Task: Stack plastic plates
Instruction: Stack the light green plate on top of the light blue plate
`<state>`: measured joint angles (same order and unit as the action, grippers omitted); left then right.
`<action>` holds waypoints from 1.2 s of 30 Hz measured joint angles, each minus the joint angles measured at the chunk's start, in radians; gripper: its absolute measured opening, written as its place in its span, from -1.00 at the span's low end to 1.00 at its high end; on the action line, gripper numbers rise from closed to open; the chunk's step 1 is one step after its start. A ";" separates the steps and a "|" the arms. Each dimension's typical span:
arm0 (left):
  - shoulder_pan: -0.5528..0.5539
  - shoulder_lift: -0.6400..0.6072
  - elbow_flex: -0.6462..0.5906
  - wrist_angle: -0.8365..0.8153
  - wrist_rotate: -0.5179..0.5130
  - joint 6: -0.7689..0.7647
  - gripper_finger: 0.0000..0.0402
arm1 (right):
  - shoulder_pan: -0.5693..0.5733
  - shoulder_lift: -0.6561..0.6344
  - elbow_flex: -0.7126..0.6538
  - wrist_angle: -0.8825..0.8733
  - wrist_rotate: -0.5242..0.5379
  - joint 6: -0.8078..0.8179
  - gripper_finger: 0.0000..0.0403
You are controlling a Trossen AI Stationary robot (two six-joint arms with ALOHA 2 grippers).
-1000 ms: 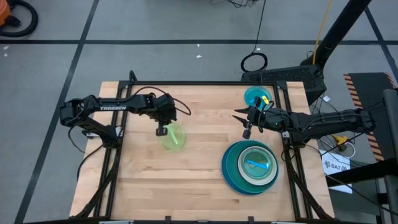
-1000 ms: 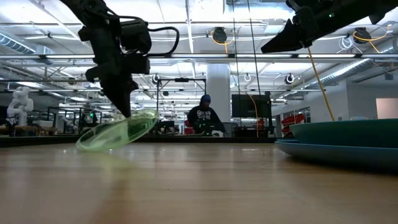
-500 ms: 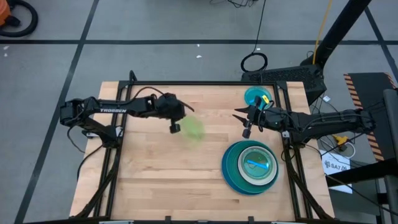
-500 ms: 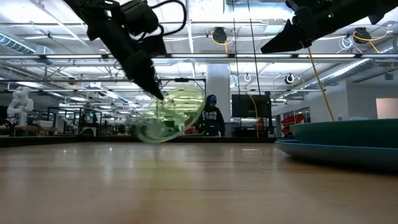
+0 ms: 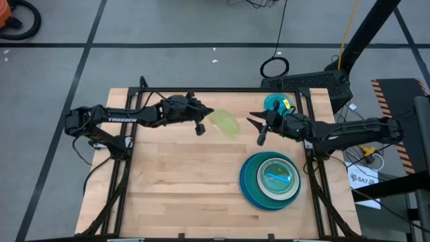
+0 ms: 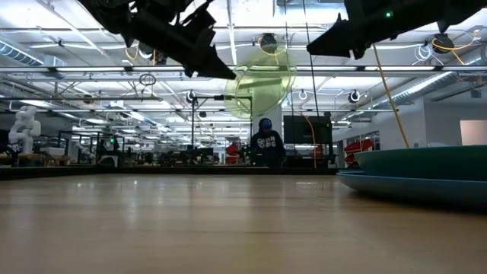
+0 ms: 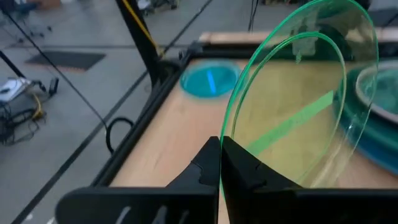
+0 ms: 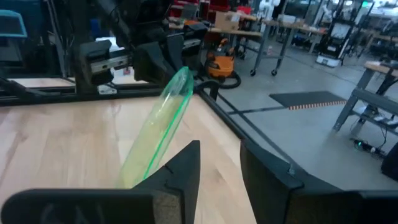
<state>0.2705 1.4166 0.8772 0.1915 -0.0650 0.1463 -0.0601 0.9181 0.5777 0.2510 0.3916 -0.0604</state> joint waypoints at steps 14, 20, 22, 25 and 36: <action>-0.063 0.000 0.000 0.061 -0.252 -0.064 -0.97 | -0.033 0.113 0.000 0.215 0.028 0.092 -0.27; -0.066 0.000 0.000 0.063 -0.372 -0.067 -0.97 | -0.039 0.139 0.000 0.238 0.027 0.094 -0.17; -0.066 0.000 0.000 0.067 -0.384 -0.067 -0.97 | -0.039 0.148 0.000 0.248 0.027 0.094 -0.16; -0.065 0.000 0.000 0.089 -0.387 -0.066 -0.97 | -0.042 0.163 0.000 0.254 0.027 0.088 -0.16; -0.063 0.001 0.000 0.139 -0.389 -0.063 -0.97 | -0.065 0.176 0.000 0.254 0.027 0.083 -0.16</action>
<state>0.2073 1.4174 0.8768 0.3303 -0.4545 0.0829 -0.1249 1.0943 0.5777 0.5054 0.4186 0.0223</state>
